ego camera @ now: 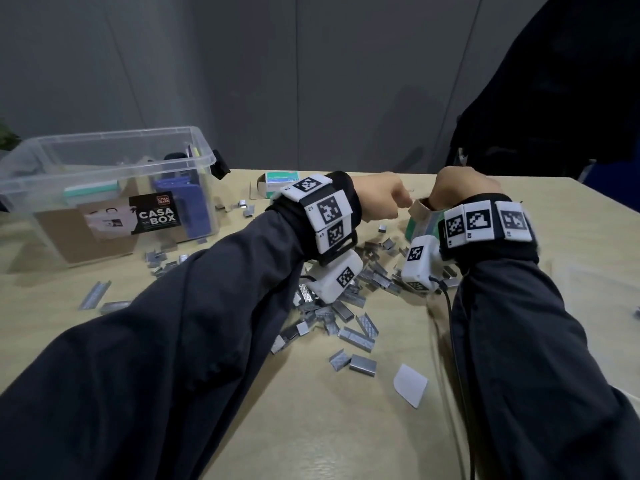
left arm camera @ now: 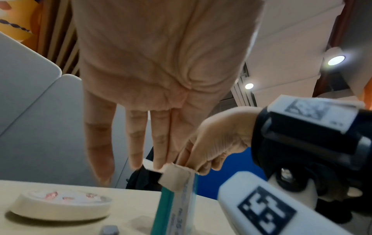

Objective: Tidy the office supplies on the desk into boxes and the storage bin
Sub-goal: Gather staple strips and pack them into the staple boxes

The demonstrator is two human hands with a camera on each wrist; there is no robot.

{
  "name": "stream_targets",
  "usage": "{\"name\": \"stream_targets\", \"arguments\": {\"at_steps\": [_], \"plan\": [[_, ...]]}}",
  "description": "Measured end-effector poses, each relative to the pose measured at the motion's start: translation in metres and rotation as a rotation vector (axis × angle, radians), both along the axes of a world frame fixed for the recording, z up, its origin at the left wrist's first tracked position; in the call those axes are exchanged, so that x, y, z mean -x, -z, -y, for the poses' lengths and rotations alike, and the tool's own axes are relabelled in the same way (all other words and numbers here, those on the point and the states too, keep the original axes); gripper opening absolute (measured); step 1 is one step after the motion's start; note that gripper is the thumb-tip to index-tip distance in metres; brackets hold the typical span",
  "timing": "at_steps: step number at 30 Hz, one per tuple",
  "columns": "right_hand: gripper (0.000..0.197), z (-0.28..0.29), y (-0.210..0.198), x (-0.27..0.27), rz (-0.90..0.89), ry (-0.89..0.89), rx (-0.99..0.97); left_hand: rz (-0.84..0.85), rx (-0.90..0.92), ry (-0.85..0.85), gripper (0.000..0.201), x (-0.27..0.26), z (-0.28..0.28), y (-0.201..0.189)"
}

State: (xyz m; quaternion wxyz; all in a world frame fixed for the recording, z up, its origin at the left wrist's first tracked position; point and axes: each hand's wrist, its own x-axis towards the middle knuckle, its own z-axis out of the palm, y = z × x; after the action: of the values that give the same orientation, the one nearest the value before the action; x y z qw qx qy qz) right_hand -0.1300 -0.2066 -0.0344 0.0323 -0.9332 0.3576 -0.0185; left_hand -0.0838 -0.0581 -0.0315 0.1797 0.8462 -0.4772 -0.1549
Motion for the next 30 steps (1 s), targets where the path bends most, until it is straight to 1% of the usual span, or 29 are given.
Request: {"name": "stream_targets", "arguments": {"at_steps": [3,5,6,8,9,10,12,14,17,20,22,24,27,30], "plan": [[0.022,-0.002,-0.004,0.002,0.01,-0.018,-0.007,-0.023,0.004,-0.023,0.039,-0.004,-0.02,-0.01],[0.023,-0.005,-0.012,0.006,0.07,-0.022,0.052,-0.025,-0.012,-0.04,0.034,-0.011,-0.035,-0.015],[0.027,-0.006,-0.018,0.008,0.112,-0.026,0.079,-0.027,-0.03,-0.046,0.033,-0.015,-0.043,-0.015],[0.033,-0.012,-0.031,0.013,0.192,-0.067,0.065,-0.029,-0.083,-0.054,0.031,-0.026,-0.057,-0.014],[0.03,-0.017,-0.037,0.015,0.211,-0.119,0.028,-0.026,-0.117,-0.062,0.03,-0.032,-0.064,-0.012],[0.023,-0.024,-0.042,0.016,0.196,-0.195,-0.025,-0.018,-0.157,-0.075,0.03,-0.038,-0.07,-0.009],[0.014,-0.042,-0.044,0.017,0.058,-0.367,-0.159,0.022,-0.228,-0.104,0.033,-0.052,-0.077,0.0],[0.018,-0.065,-0.038,0.013,-0.132,-0.475,-0.25,0.096,-0.269,-0.12,0.037,-0.06,-0.082,0.007],[0.031,-0.087,-0.026,0.0,-0.298,-0.528,-0.266,0.275,-0.302,-0.062,0.048,-0.065,-0.081,0.011],[0.033,-0.096,-0.021,-0.008,-0.314,-0.553,-0.305,0.288,-0.391,0.018,0.052,-0.067,-0.074,0.016],[0.031,-0.097,-0.019,-0.01,-0.308,-0.562,-0.279,0.322,-0.449,0.057,0.049,-0.066,-0.068,0.022],[0.028,-0.096,-0.017,-0.013,-0.3,-0.547,-0.236,0.393,-0.433,0.065,0.041,-0.06,-0.063,0.024],[0.025,-0.091,-0.017,-0.013,-0.269,-0.521,-0.24,0.485,-0.364,0.046,0.021,-0.048,-0.058,0.025],[0.024,-0.083,-0.018,-0.011,-0.234,-0.499,-0.269,0.603,-0.462,0.046,0.014,-0.035,-0.054,0.03]]}}
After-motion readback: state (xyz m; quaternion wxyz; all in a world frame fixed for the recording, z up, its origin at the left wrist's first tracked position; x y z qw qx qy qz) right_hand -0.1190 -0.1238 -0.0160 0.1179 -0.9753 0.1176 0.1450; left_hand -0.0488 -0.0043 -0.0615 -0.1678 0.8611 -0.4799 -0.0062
